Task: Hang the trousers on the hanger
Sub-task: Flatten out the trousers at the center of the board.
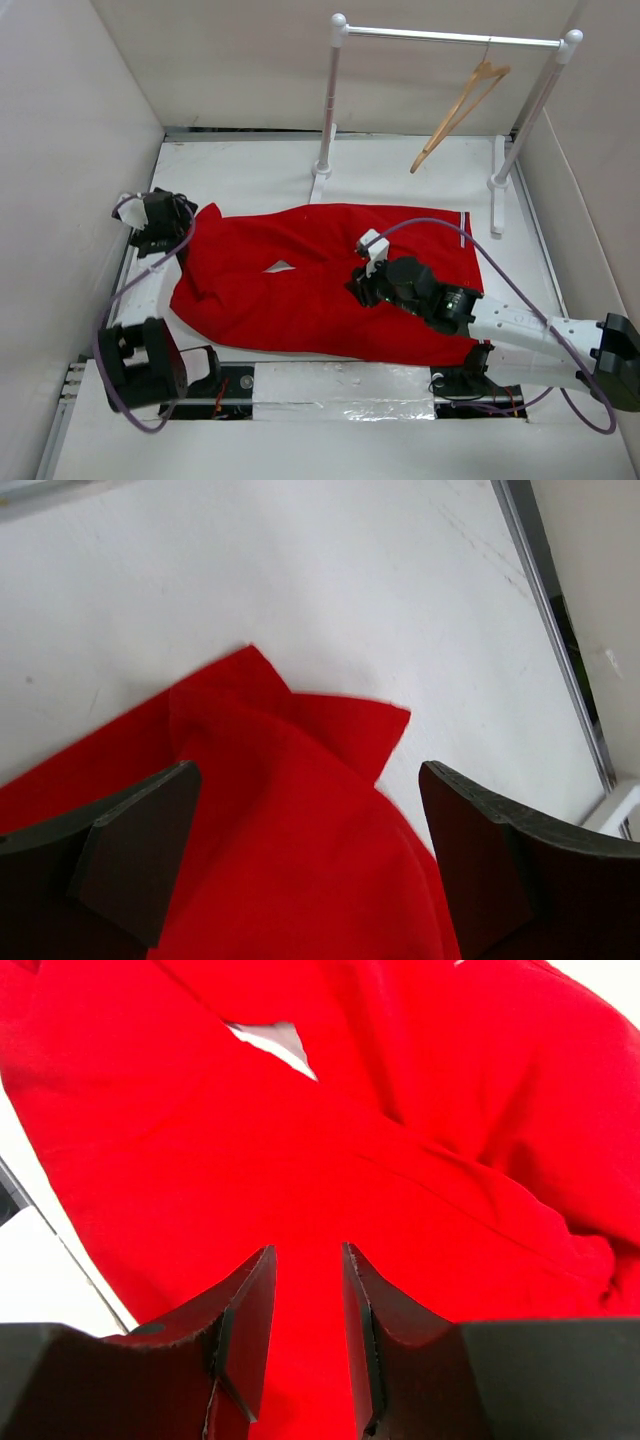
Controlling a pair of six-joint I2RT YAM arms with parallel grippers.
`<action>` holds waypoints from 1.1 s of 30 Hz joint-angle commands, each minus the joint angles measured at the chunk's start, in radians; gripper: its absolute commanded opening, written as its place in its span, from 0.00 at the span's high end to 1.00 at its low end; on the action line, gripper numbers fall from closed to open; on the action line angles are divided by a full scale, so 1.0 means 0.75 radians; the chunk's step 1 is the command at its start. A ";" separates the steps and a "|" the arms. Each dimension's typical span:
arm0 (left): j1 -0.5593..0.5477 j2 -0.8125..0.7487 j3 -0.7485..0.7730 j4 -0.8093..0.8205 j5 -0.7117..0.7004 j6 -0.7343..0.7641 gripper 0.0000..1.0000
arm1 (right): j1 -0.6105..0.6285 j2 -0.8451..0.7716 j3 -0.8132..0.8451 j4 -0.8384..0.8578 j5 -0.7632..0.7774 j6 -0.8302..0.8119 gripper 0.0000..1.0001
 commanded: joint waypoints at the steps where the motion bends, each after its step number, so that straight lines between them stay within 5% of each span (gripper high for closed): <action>1: 0.066 0.178 0.157 -0.050 0.060 0.086 0.09 | 0.020 -0.002 -0.038 0.208 -0.050 0.007 0.61; 12: 0.078 0.538 0.358 -0.138 -0.034 0.193 0.30 | 0.057 -0.010 -0.134 0.251 -0.048 0.036 0.60; 15: 0.078 0.600 0.395 -0.144 0.007 0.197 0.58 | 0.057 0.014 -0.132 0.263 -0.061 0.038 0.60; 16: 0.078 0.616 0.403 -0.148 0.019 0.195 0.74 | 0.057 0.018 -0.132 0.261 -0.059 0.038 0.60; 17: 0.078 0.616 0.409 -0.146 0.036 0.189 1.00 | 0.057 0.020 -0.128 0.259 -0.057 0.036 0.60; 23: 0.044 0.410 0.393 -0.091 0.136 0.205 1.00 | 0.057 0.016 -0.120 0.259 -0.026 0.032 0.60; 29: -0.251 0.095 0.450 -0.064 0.046 0.248 1.00 | 0.057 0.079 -0.075 0.265 -0.032 0.021 0.57; 32: -0.276 0.074 0.442 -0.120 -0.017 0.252 1.00 | 0.057 0.098 -0.048 0.257 -0.069 0.015 0.53; 33: -0.251 0.074 0.426 -0.140 -0.033 0.248 0.91 | 0.057 0.100 -0.046 0.251 -0.069 0.015 0.52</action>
